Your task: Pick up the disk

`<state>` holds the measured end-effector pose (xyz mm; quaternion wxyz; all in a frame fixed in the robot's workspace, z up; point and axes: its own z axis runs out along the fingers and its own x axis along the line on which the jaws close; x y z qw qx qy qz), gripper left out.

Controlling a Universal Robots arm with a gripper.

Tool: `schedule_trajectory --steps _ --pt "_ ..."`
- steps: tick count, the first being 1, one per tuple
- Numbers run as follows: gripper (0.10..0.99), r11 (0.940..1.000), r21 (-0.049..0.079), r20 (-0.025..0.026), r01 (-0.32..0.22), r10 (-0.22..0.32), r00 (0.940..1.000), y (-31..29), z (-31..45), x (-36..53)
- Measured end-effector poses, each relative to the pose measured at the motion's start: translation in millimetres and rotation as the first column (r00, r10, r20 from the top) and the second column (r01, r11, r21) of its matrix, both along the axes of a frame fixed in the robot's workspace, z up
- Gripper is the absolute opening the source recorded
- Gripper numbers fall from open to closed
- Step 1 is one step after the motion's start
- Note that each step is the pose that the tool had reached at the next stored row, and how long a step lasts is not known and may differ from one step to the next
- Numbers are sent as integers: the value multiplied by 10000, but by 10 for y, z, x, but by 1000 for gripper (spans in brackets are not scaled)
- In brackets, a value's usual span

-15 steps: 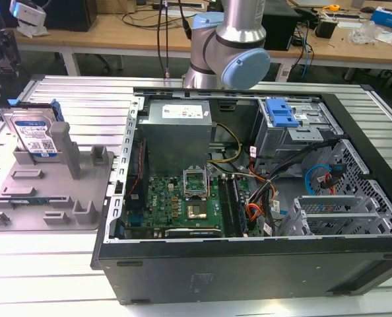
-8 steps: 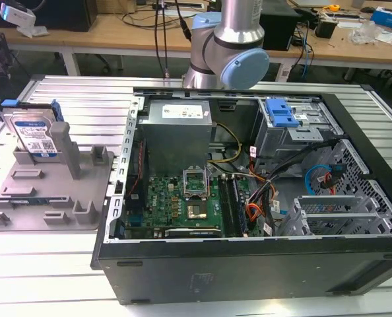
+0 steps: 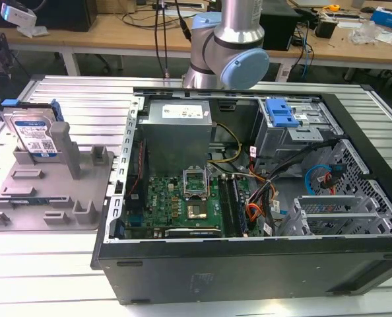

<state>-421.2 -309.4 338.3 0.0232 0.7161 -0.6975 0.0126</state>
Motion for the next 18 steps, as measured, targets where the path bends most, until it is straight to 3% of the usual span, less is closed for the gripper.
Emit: schedule_trajectory --steps 7,10,14,18 --pt "616 10000 0 -1 0 0 10000 1 -20 80" --pt "616 10000 -9 0 9 -9 10000 8 -81 108" --pt "616 10000 -59 0 8 -8 10000 52 -171 99" --pt "616 9999 -158 5 9 -9 10000 119 -229 15"
